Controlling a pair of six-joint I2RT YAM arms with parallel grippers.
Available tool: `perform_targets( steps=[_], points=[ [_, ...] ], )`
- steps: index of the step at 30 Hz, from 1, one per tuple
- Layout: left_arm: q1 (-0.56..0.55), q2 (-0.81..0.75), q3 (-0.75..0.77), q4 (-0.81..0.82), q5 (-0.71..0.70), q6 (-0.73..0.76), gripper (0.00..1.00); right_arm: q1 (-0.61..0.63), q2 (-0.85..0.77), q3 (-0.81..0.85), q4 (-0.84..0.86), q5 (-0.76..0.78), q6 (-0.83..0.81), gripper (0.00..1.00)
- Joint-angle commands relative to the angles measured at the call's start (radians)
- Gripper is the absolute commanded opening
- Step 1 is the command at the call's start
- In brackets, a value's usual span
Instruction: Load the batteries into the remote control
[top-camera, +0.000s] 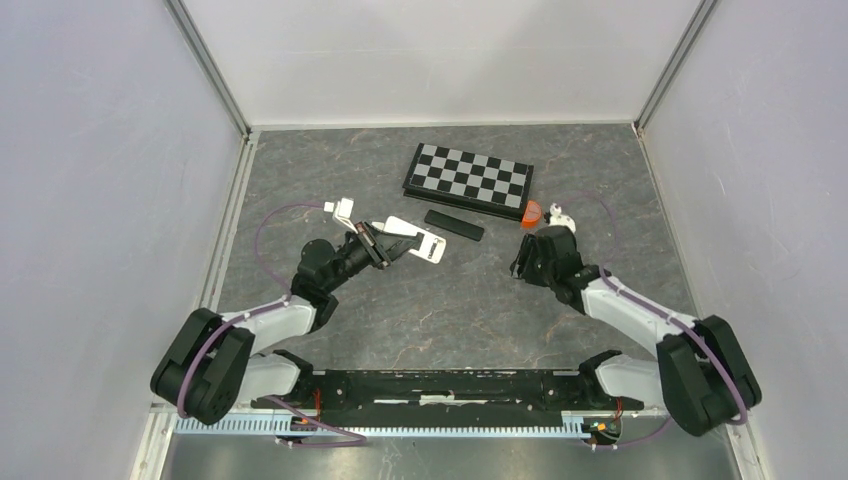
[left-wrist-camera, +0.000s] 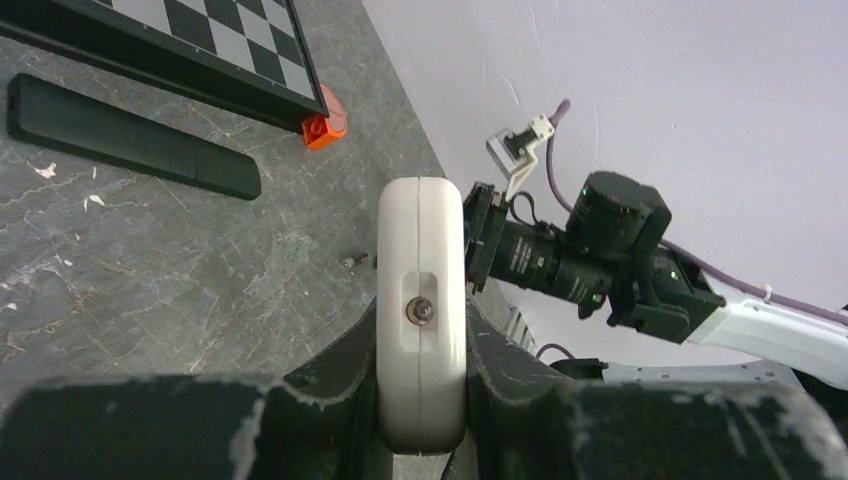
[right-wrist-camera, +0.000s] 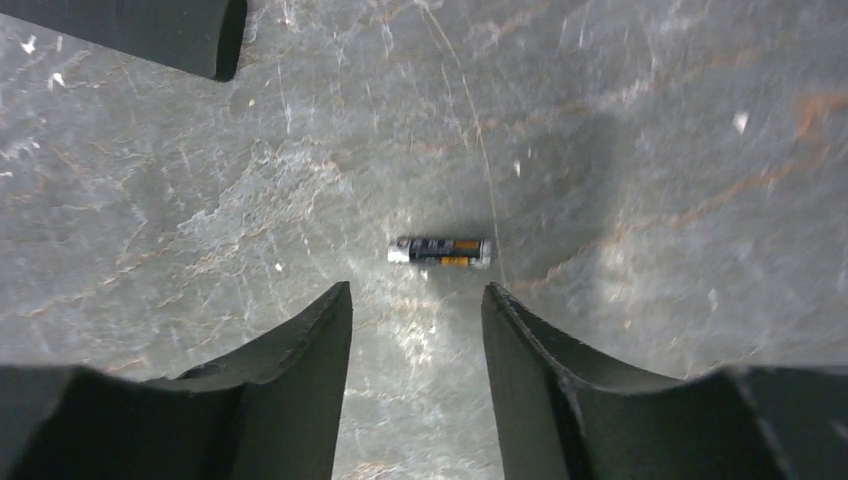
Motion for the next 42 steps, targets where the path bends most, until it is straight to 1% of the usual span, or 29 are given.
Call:
perform_targets(
  steps=[1, 5, 8, 19, 22, 25, 29, 30, 35, 37, 38, 40, 42],
  points=[
    [0.004, -0.067, 0.039, -0.045, -0.028, 0.095, 0.07, 0.034, -0.079, -0.097, 0.122, 0.126, 0.259, 0.53],
    [0.005, -0.103, 0.033, -0.078, -0.030, 0.119, 0.07, 0.037, -0.010, -0.029, 0.036, 0.169, 0.295, 0.46],
    [0.004, -0.117, 0.031, -0.092, -0.032, 0.135, 0.05, 0.036, 0.033, -0.002, 0.015, 0.185, 0.312, 0.44],
    [0.004, -0.119, 0.022, -0.092, -0.040, 0.149, 0.03, 0.042, 0.167, 0.074, -0.016, 0.189, 0.322, 0.45],
    [0.005, -0.113, 0.012, -0.093, -0.037, 0.150, 0.03, 0.046, 0.203, 0.091, -0.027, 0.192, 0.306, 0.44],
    [0.005, -0.110, 0.005, -0.092, -0.041, 0.148, 0.03, 0.056, 0.228, 0.103, -0.033, 0.203, 0.267, 0.39],
    [0.004, -0.101, 0.006, -0.092, -0.046, 0.152, 0.03, 0.059, 0.266, 0.111, -0.011, 0.190, 0.169, 0.34],
    [0.005, -0.096, 0.009, -0.092, -0.045, 0.153, 0.03, 0.062, 0.281, 0.120, -0.011, 0.176, 0.139, 0.31],
    [0.005, -0.078, 0.016, -0.090, -0.042, 0.157, 0.03, 0.064, 0.328, 0.133, 0.060, 0.065, -0.014, 0.21],
    [0.006, -0.070, 0.019, -0.089, -0.040, 0.157, 0.03, 0.066, 0.350, 0.151, 0.062, 0.029, -0.056, 0.16],
    [0.006, -0.068, 0.020, -0.088, -0.040, 0.157, 0.03, 0.065, 0.361, 0.164, 0.063, 0.006, -0.089, 0.16],
    [0.006, -0.066, 0.020, -0.083, -0.041, 0.156, 0.03, 0.068, 0.377, 0.182, 0.036, 0.018, -0.116, 0.15],
    [0.006, -0.066, 0.020, -0.084, -0.043, 0.155, 0.03, 0.068, 0.381, 0.199, 0.008, 0.046, -0.138, 0.18]
  ],
)
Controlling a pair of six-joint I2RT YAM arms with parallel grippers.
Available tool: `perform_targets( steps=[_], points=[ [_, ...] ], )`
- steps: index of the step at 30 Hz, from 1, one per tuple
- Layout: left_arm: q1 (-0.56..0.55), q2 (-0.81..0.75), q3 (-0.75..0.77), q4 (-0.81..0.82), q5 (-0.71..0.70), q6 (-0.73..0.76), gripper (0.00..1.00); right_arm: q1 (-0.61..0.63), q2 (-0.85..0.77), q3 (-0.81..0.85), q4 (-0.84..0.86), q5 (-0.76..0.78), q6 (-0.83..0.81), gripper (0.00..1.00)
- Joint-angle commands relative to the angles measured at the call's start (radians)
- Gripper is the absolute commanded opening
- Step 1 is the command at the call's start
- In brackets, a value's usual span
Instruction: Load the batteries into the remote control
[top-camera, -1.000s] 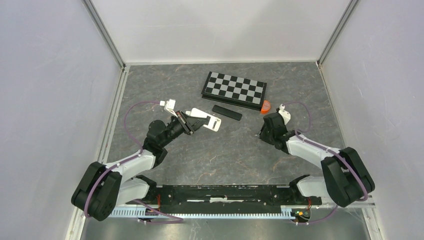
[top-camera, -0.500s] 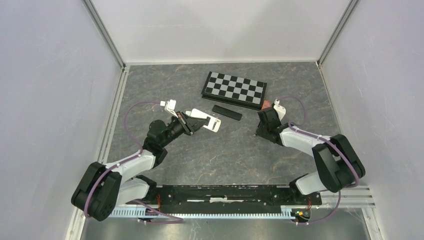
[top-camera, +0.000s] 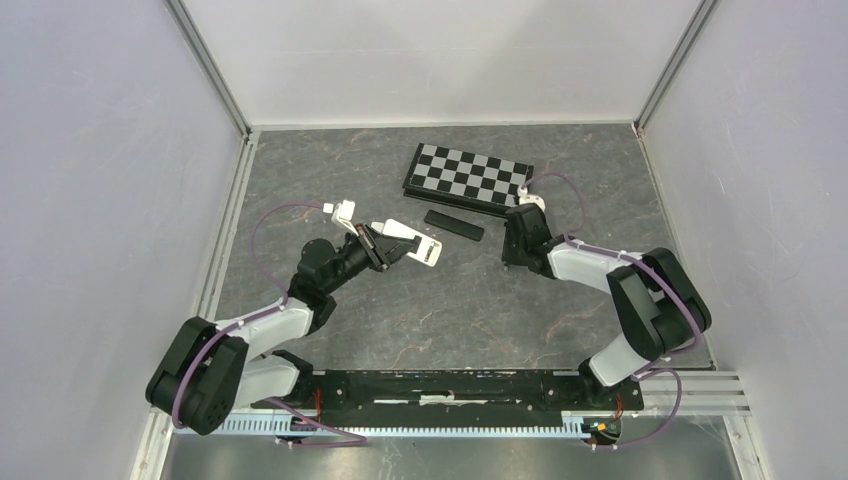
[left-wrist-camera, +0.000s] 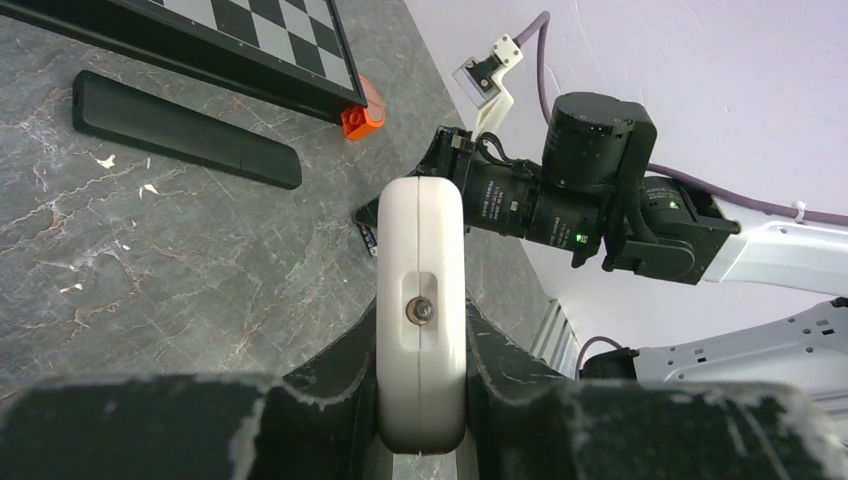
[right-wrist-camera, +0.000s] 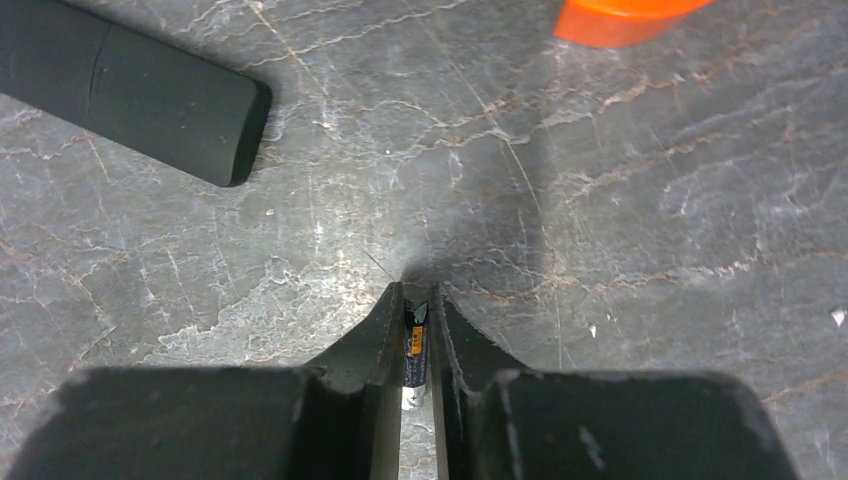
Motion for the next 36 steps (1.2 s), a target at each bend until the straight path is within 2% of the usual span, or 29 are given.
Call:
perform_targets(
  steps=[1, 5, 9, 17, 26, 31, 36],
  points=[
    [0.005, 0.000, 0.017, 0.047, -0.021, 0.048, 0.03, 0.008, 0.045, 0.030, -0.108, -0.006, -0.113, 0.19],
    [0.005, 0.002, 0.020, 0.046, -0.025, 0.050, 0.03, 0.010, 0.051, 0.098, -0.194, 0.010, -0.156, 0.36],
    [0.005, 0.001, 0.023, 0.048, -0.019, 0.060, 0.03, 0.014, 0.060, 0.130, -0.271, -0.008, -0.164, 0.39],
    [0.005, 0.016, 0.019, 0.049, -0.034, 0.035, 0.03, 0.044, 0.073, 0.100, -0.296, -0.030, -0.142, 0.32],
    [0.000, 0.126, 0.016, 0.150, -0.025, -0.103, 0.04, 0.050, 0.087, 0.095, -0.256, -0.079, -0.107, 0.08],
    [-0.025, 0.210, 0.030, 0.168, -0.054, -0.172, 0.03, 0.051, -0.019, 0.050, -0.155, -0.191, -0.028, 0.07],
    [-0.047, 0.305, 0.036, 0.294, -0.051, -0.203, 0.04, 0.040, -0.129, 0.031, -0.032, -0.427, 0.149, 0.07]
  ],
)
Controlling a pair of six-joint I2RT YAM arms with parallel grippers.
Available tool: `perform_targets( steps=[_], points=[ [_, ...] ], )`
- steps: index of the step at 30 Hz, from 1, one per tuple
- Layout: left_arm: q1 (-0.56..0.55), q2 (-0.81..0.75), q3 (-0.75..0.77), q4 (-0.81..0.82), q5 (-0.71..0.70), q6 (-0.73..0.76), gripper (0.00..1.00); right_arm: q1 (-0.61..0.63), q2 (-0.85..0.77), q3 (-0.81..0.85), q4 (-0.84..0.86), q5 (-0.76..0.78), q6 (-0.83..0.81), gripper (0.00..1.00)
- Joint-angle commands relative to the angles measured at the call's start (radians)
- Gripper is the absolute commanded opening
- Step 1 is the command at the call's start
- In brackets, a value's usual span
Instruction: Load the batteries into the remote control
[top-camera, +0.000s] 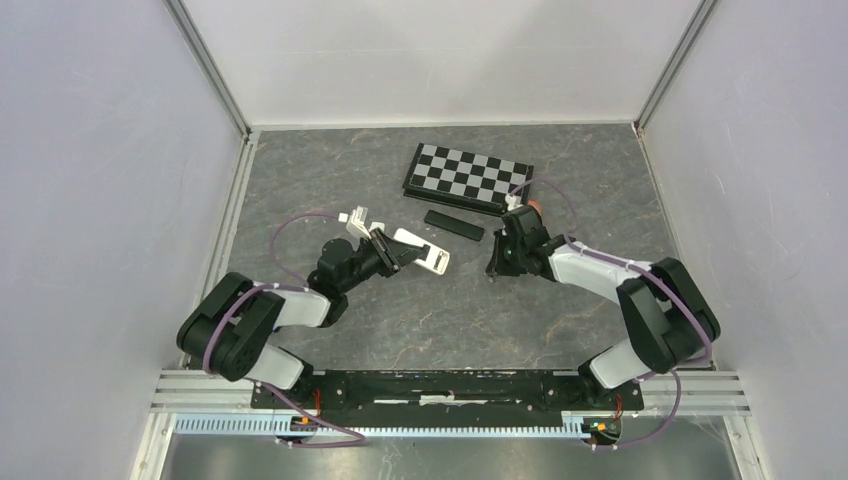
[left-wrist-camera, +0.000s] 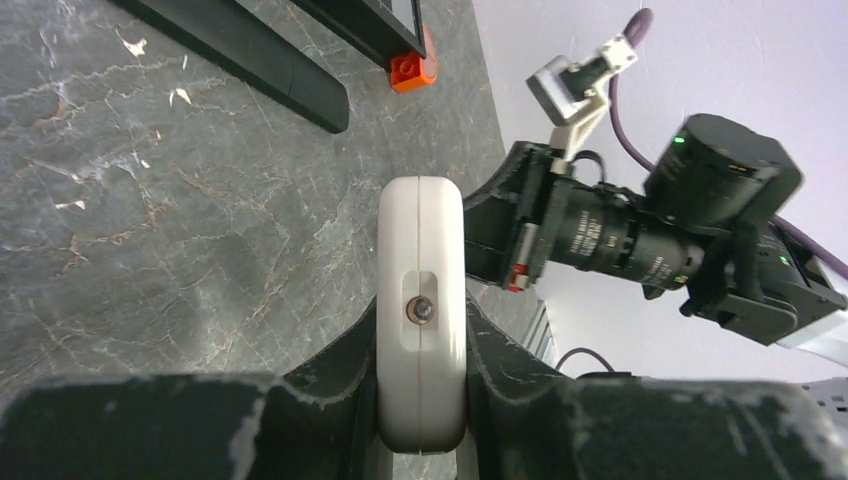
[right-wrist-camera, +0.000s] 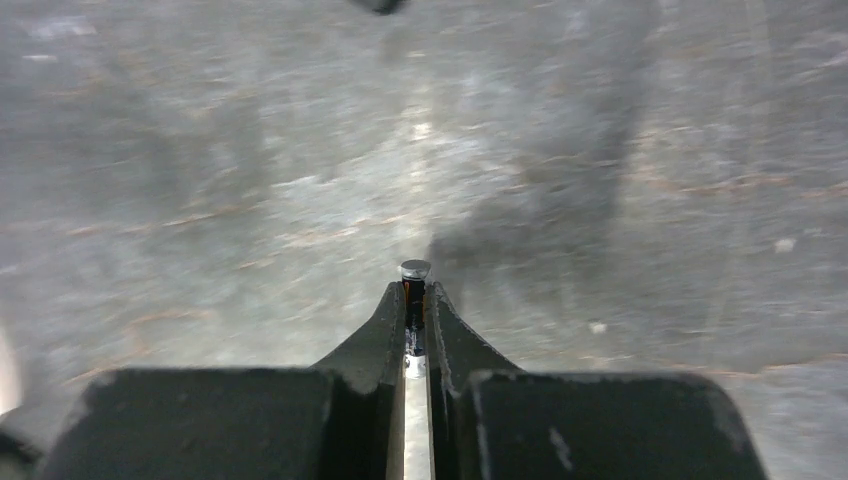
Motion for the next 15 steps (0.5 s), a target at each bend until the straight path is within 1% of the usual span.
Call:
perform_targets(
  steps=[1, 4, 9, 15],
  points=[
    [-0.012, 0.072, 0.029, 0.210, -0.012, -0.072, 0.04, -0.002, -0.110, -0.001, 0.148, -0.250, 0.185, 0.06],
    [-0.012, 0.116, 0.046, 0.231, -0.013, -0.085, 0.04, -0.003, -0.151, 0.000, 0.212, -0.334, 0.284, 0.07],
    [-0.012, 0.199, 0.050, 0.318, -0.045, -0.139, 0.03, 0.000, -0.205, -0.034, 0.292, -0.361, 0.421, 0.07],
    [-0.013, 0.263, 0.067, 0.379, -0.053, -0.186, 0.02, 0.013, -0.198, -0.022, 0.304, -0.366, 0.459, 0.08]
  ],
)
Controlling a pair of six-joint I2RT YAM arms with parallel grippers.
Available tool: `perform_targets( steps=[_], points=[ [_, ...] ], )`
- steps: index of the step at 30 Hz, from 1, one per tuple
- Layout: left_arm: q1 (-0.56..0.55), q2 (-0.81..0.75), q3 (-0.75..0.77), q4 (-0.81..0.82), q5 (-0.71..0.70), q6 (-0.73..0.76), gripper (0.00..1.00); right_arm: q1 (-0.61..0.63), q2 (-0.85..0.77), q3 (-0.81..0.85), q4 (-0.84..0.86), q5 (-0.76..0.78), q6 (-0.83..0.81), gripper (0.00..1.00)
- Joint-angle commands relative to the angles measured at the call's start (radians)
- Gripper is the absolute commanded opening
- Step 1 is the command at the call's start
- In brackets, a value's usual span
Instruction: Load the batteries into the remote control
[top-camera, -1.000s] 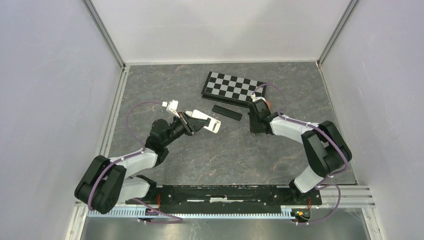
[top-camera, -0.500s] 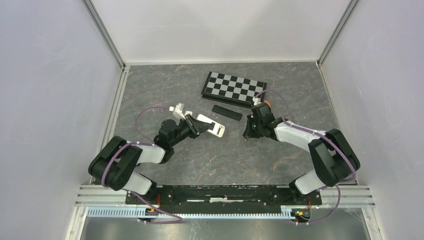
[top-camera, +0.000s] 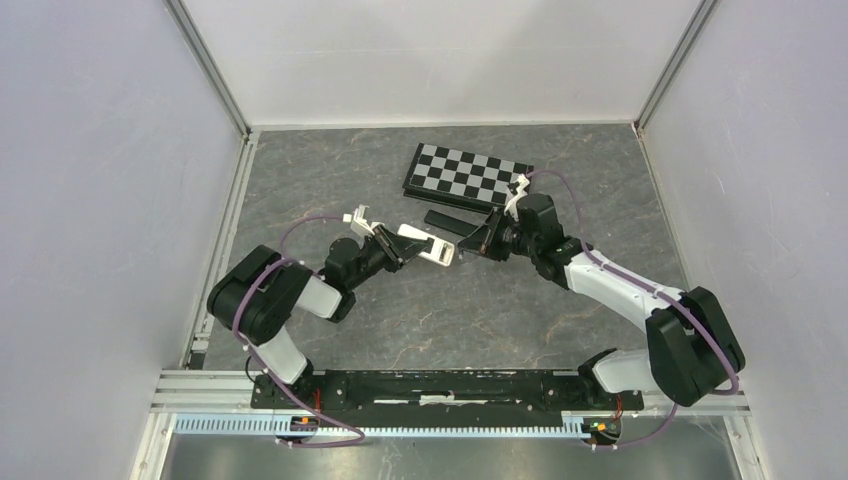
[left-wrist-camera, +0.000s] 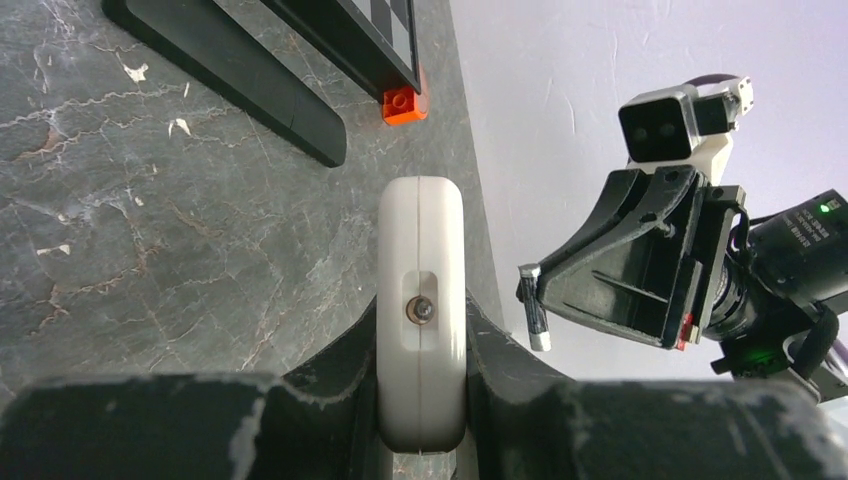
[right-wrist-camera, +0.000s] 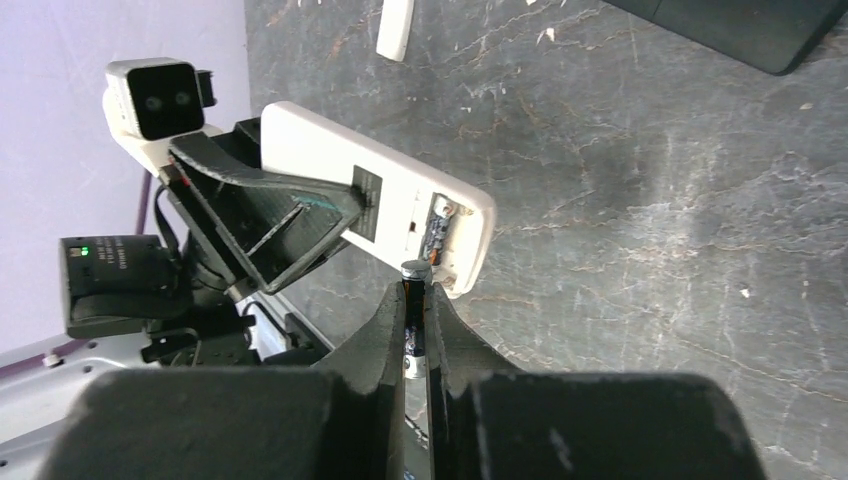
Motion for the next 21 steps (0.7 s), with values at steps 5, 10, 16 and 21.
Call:
perform_targets(
  steps=[5, 10, 16, 21],
  points=[
    [-0.003, 0.037, 0.041, 0.130, -0.034, -0.071, 0.02, 0.019, 0.003, -0.037, 0.091, -0.011, 0.132, 0.08],
    [-0.012, 0.043, 0.051, 0.129, -0.039, -0.078, 0.02, 0.026, 0.029, -0.043, 0.112, -0.005, 0.159, 0.09],
    [-0.014, 0.075, 0.054, 0.176, -0.028, -0.119, 0.02, 0.025, 0.030, -0.066, 0.194, 0.000, 0.189, 0.09],
    [-0.013, 0.098, 0.054, 0.201, -0.025, -0.140, 0.02, 0.026, 0.042, -0.090, 0.204, 0.003, 0.223, 0.09]
  ],
)
